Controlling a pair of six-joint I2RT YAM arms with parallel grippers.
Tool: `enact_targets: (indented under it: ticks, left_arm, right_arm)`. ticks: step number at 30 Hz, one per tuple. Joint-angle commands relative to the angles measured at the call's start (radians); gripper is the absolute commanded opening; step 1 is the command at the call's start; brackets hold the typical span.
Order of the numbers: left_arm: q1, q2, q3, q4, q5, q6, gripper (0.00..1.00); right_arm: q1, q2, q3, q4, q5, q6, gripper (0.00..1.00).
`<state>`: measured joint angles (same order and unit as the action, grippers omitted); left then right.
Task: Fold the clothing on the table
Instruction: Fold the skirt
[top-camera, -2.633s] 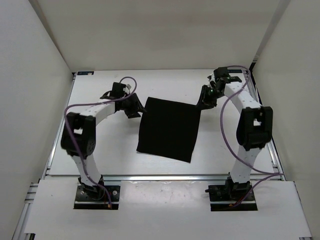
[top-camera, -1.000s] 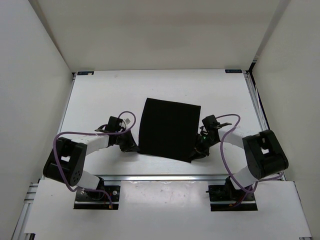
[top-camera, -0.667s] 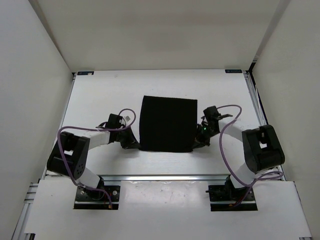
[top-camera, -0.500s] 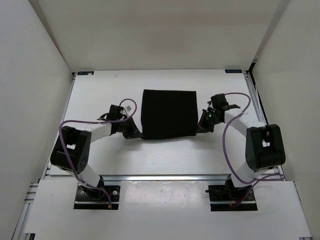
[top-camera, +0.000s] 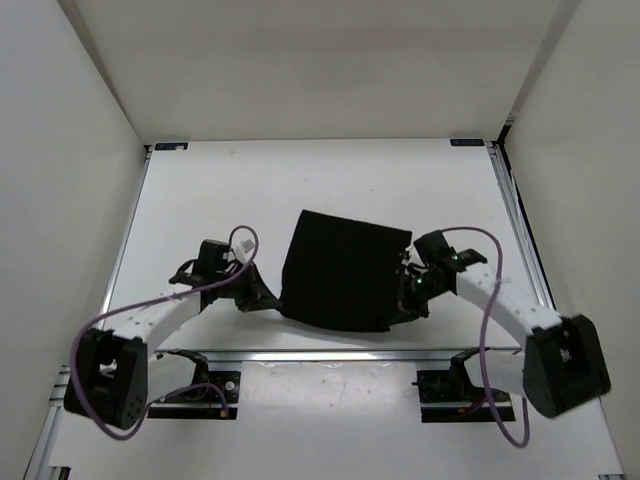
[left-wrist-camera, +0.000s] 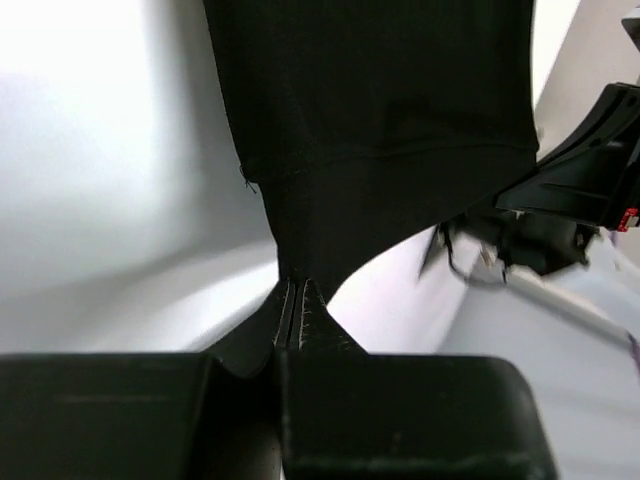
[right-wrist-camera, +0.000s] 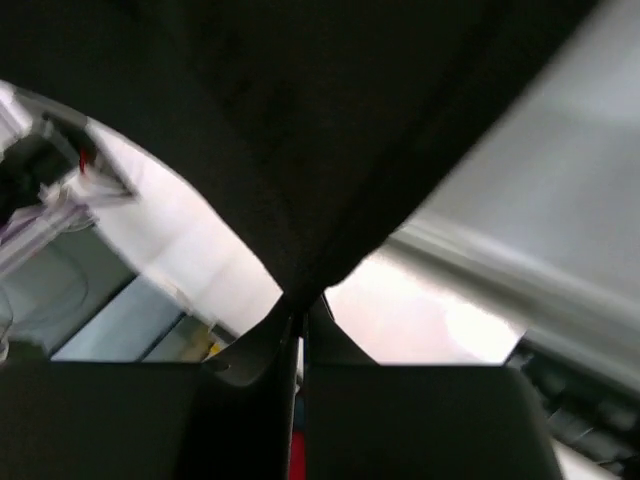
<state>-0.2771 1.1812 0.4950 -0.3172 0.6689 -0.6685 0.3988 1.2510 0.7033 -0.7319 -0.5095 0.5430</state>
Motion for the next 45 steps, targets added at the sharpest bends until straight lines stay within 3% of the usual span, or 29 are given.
enact_targets:
  ticks: [1, 5, 9, 14, 21, 31, 45]
  left_arm:
    - [0.006, -0.115, -0.033, -0.130, 0.092, 0.003, 0.00]
    - [0.016, -0.149, 0.071, -0.232, 0.083, -0.005, 0.00]
    - [0.027, -0.043, 0.233, -0.209, 0.075, -0.057, 0.00]
    - [0.016, 0.104, 0.320, -0.032, 0.074, -0.170, 0.00]
    - [-0.088, 0.308, 0.413, 0.131, -0.031, -0.252, 0.00]
    - [-0.096, 0.472, 0.519, 0.144, -0.132, -0.246, 0.00]
    - [-0.059, 0.647, 0.683, 0.103, -0.206, -0.217, 0.00]
  right_arm:
    - [0.035, -0.164, -0.060, -0.119, -0.110, 0.096, 0.00]
    - [-0.053, -0.323, -0.096, -0.129, -0.216, 0.182, 0.00]
    - [-0.181, -0.338, -0.067, -0.150, -0.267, 0.155, 0.01]
    - [-0.228, -0.234, -0.051, -0.063, -0.228, 0.133, 0.00]
    - [-0.339, -0.104, -0.028, 0.097, -0.238, 0.129, 0.00]
    - [-0.432, 0.106, 0.108, 0.141, -0.210, 0.058, 0.00]
    - [-0.456, 0.381, 0.311, 0.135, -0.146, 0.002, 0.00]
